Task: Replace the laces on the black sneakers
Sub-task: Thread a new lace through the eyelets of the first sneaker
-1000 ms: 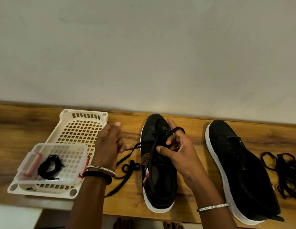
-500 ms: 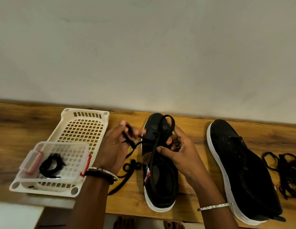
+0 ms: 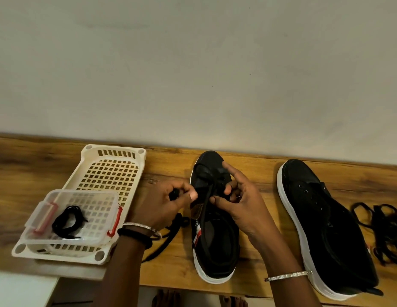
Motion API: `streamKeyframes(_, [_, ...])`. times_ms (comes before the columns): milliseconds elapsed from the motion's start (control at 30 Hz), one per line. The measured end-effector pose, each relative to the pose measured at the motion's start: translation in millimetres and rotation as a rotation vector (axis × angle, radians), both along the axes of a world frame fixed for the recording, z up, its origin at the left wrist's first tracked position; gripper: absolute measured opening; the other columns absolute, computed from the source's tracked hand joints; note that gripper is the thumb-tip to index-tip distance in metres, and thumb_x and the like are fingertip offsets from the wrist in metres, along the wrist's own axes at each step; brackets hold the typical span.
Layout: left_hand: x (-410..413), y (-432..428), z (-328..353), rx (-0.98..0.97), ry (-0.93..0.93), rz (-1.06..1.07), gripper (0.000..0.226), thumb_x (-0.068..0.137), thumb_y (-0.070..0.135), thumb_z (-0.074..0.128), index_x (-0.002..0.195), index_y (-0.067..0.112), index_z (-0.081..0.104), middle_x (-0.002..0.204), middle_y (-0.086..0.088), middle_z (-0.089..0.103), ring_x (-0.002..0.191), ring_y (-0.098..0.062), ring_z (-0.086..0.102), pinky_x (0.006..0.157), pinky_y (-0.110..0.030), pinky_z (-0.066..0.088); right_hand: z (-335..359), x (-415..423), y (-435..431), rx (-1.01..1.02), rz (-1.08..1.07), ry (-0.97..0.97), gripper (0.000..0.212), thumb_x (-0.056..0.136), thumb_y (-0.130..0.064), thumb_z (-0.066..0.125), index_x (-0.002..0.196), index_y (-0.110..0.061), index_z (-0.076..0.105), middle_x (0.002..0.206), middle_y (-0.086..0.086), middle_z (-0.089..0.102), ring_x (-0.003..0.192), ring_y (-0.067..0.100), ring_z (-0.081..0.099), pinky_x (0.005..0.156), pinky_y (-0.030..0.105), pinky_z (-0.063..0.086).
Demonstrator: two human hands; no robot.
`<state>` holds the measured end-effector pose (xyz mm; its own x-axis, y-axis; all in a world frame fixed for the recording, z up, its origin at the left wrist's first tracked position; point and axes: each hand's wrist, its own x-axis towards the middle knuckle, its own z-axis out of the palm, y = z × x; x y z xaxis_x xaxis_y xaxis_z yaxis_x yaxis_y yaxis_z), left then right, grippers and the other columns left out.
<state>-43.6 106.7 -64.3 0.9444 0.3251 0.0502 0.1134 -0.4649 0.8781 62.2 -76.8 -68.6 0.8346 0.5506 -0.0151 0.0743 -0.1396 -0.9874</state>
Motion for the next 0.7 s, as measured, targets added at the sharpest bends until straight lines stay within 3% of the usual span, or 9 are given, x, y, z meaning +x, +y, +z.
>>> streamKeyframes(67, [0.9,2.5,7.3,-0.286,-0.037,0.036,0.016,0.085,0.041,0.061,0.082,0.026,0.068,0.077,0.013,0.062,0.068,-0.003,0.053,0.065,-0.023,0.04,-0.1,0.7,-0.6,-0.009,-0.012,0.014,0.087,0.076,-0.003,0.084,0.146,-0.038,0.046,0.085,-0.001,0.05,0.072,0.009,0.045,0.073,0.025,0.048])
streamKeyframes(167, [3.7,4.0,15.3,-0.786,-0.204,0.201,0.022,0.093,0.031,0.048,0.08,0.016,0.058,0.102,-0.004,0.071,0.097,-0.018,0.062,0.078,-0.035,0.044,0.9,1.3,-1.4,-0.032,-0.014,0.017,0.088,0.075,-0.004,0.085,0.147,-0.037,0.045,0.087,0.0,0.051,0.072,0.008,0.046,0.074,0.023,0.05])
streamKeyframes(200, [3.1,2.9,18.0,-0.935,-0.261,0.232,0.026,0.099,0.029,0.043,0.077,0.016,0.052,0.096,-0.007,0.071,0.099,-0.023,0.064,0.083,-0.039,0.045,1.2,0.9,-1.3,-0.037,-0.013,0.013,0.088,0.075,-0.005,0.085,0.147,-0.036,0.045,0.088,0.0,0.051,0.072,0.007,0.046,0.074,0.023,0.05])
streamKeyframes(300, [0.9,-0.7,22.7,-1.215,-0.373,0.32,0.03,0.103,0.029,0.039,0.074,0.021,0.042,0.058,0.003,0.045,0.056,-0.014,0.051,0.073,-0.036,0.053,1.8,0.6,-1.4,-0.042,-0.018,0.017,0.085,0.075,-0.006,0.085,0.145,-0.036,0.047,0.089,-0.001,0.051,0.072,0.007,0.047,0.074,0.022,0.051])
streamKeyframes(367, [0.5,-0.5,22.9,-1.122,-0.323,0.416,0.03,0.102,0.03,0.046,0.073,0.023,0.041,0.052,0.007,0.029,0.044,-0.009,0.029,0.048,-0.026,0.044,1.7,1.0,-1.9,-0.044,-0.019,0.02,0.081,0.075,-0.007,0.085,0.142,-0.036,0.049,0.089,-0.001,0.052,0.073,0.009,0.047,0.075,0.024,0.051])
streamKeyframes(433, [0.3,0.8,21.4,-0.809,-0.193,0.44,0.025,0.099,0.032,0.054,0.077,0.021,0.047,0.051,0.008,0.029,0.045,-0.01,0.025,0.039,-0.022,0.029,1.6,1.4,-1.8,-0.033,-0.02,0.03,0.075,0.075,-0.01,0.085,0.139,-0.034,0.054,0.088,-0.002,0.053,0.073,0.009,0.048,0.077,0.027,0.05])
streamKeyframes(500, [0.4,-0.3,18.5,-0.477,-0.094,0.345,0.009,0.093,0.034,0.065,0.094,0.026,0.06,0.051,0.01,0.04,0.047,-0.008,0.035,0.042,-0.021,0.035,1.8,1.4,-1.8,-0.029,-0.012,0.039,0.071,0.075,-0.015,0.087,0.137,-0.033,0.057,0.087,-0.003,0.053,0.074,0.009,0.049,0.078,0.028,0.051])
streamKeyframes(567, [-0.4,-1.4,11.4,-0.175,-0.032,0.189,0.017,0.086,0.035,0.074,0.102,0.037,0.068,0.06,0.016,0.055,0.054,0.0,0.05,0.057,-0.019,0.047,2.6,1.9,-2.5,-0.056,0.016,0.031,0.075,0.073,-0.02,0.089,0.138,-0.035,0.055,0.091,-0.003,0.053,0.076,0.009,0.049,0.078,0.03,0.051])
streamKeyframes(700, [0.3,0.6,-2.3,0.14,0.031,0.005,0.015,0.076,0.051,0.075,0.09,0.044,0.074,0.082,0.024,0.068,0.078,0.001,0.061,0.07,-0.022,0.047,5.5,2.4,-6.9,-0.092,0.078,0.039,0.09,0.069,-0.02,0.092,0.144,-0.038,0.047,0.102,0.0,0.052,0.082,0.009,0.049,0.073,0.024,0.049])
